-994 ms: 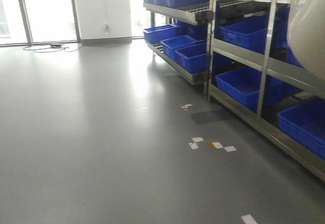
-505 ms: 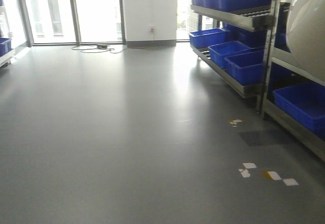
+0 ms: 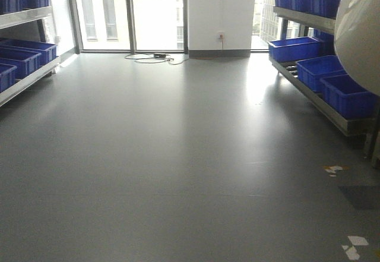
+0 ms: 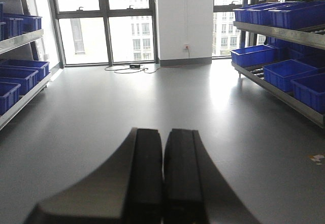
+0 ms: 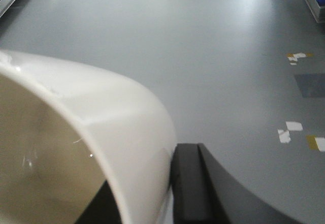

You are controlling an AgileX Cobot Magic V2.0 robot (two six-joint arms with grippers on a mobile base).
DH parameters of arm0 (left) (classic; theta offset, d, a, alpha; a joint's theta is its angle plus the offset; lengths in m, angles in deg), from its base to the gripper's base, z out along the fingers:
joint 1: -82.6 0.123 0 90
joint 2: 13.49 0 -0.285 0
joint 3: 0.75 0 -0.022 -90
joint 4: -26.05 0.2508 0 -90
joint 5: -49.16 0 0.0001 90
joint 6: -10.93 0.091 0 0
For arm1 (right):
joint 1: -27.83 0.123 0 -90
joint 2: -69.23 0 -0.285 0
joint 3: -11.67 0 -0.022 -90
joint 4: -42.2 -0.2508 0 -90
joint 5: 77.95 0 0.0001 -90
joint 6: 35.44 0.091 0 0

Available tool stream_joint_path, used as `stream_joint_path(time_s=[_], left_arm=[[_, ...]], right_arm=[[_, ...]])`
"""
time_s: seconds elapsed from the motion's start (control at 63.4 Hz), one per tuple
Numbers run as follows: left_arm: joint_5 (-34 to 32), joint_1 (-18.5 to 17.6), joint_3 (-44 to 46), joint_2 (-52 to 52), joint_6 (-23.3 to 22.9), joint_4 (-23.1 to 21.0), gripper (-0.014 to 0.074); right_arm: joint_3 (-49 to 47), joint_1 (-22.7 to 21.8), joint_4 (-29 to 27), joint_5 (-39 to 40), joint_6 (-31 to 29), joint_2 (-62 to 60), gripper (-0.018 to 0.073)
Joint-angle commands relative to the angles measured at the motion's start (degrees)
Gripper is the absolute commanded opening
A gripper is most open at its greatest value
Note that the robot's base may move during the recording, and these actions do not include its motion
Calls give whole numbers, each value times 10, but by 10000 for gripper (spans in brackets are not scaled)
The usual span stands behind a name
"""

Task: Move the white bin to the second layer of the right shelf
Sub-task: 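Drive past the blue-crate racks toward the windows holding the bin, then turn toward the shelf by the windows, keeping the bin in the right gripper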

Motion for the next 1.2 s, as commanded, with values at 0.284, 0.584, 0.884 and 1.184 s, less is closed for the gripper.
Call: stream_joint_path(time_s=[0.284,0.584,0.884,1.184], left_arm=[[-52,-2,-19,9,-4,-2,85],[-52,-2,-19,9,-4,-2,85],[-52,-2,-19,9,-4,-2,85],[-52,-2,-19,9,-4,-2,85]], right_arm=[[-18,-4,-5,57,-5,0,56],[-18,-4,-5,57,-5,0,56],[-18,-4,-5,57,-5,0,56],[-18,-4,-5,57,-5,0,56]])
